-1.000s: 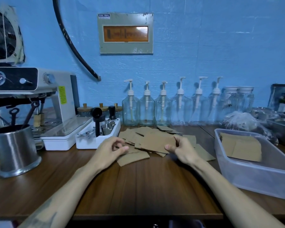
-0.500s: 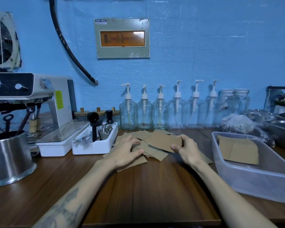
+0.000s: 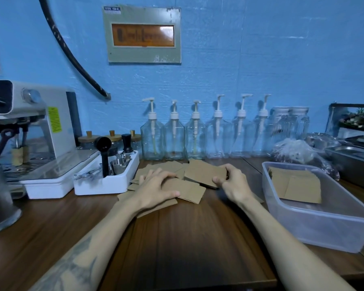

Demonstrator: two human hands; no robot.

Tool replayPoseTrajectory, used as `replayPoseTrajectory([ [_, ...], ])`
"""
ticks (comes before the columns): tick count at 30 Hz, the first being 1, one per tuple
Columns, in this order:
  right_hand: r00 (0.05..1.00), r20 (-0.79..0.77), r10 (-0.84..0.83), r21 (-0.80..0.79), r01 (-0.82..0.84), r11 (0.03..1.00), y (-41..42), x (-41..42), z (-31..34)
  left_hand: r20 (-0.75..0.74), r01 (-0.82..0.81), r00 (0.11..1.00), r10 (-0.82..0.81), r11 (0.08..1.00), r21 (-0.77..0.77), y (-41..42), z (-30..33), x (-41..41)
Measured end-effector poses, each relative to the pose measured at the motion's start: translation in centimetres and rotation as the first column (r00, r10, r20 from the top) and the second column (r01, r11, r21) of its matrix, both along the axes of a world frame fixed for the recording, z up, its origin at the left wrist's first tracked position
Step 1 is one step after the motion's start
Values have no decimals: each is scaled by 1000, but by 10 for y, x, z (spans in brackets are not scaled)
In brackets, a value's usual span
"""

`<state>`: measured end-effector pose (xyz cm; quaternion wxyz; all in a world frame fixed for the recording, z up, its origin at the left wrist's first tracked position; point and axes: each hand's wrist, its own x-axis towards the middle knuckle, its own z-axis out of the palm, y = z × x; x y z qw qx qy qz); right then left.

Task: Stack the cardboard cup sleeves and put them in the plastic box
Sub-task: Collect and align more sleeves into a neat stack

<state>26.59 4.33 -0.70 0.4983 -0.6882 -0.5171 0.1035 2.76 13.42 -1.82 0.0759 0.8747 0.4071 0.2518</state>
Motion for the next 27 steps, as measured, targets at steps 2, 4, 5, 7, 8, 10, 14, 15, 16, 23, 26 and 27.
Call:
replayPoseTrajectory([
  [2, 1000, -25, 15, 7, -15, 1000, -2, -2, 1, 37, 10, 999, -11, 1000, 28, -2, 0, -7],
  [4, 998, -53, 34, 7, -34, 999, -4, -5, 2, 63, 19, 998, -23, 998, 56, -6, 1, -11],
  [5, 997, -65, 42, 9, -42, 999, -5, -7, 3, 68, 24, 997, -28, 998, 63, -8, 2, -12],
  [7, 996, -67, 54, 15, -53, 998, -7, -8, 3, 74, 31, 997, -36, 997, 64, -13, 2, -14],
  [8, 996, -65, 61, 15, -61, 998, -8, -9, 3, 78, 35, 996, -40, 998, 60, -15, 3, -14],
  [10, 995, -67, 74, 14, -74, 997, -9, -11, 3, 105, 42, 993, -46, 998, 45, -20, 4, -15],
  [14, 993, -69, 92, 3, -92, 996, -10, -12, 3, 170, 37, 985, -40, 999, 19, -27, 5, -15],
  [15, 993, -68, 93, 0, -93, 996, -10, -11, 3, 171, 39, 984, -41, 999, 20, -28, 4, -16],
  [16, 993, -67, 92, 1, -92, 996, -9, -11, 2, 157, 44, 986, -47, 999, 26, -29, 4, -16],
  [23, 996, -59, 73, -16, -74, 997, -4, -6, -1, -78, 31, 997, -30, 999, 13, -23, -1, -25],
  [26, 996, -50, 68, 8, -68, 998, -4, -6, -1, -101, 53, 993, -54, 999, -11, -21, -2, -26],
  [27, 996, -52, 71, 15, -71, 997, -4, -6, 0, -99, 53, 994, -54, 999, -11, -22, -2, -26],
])
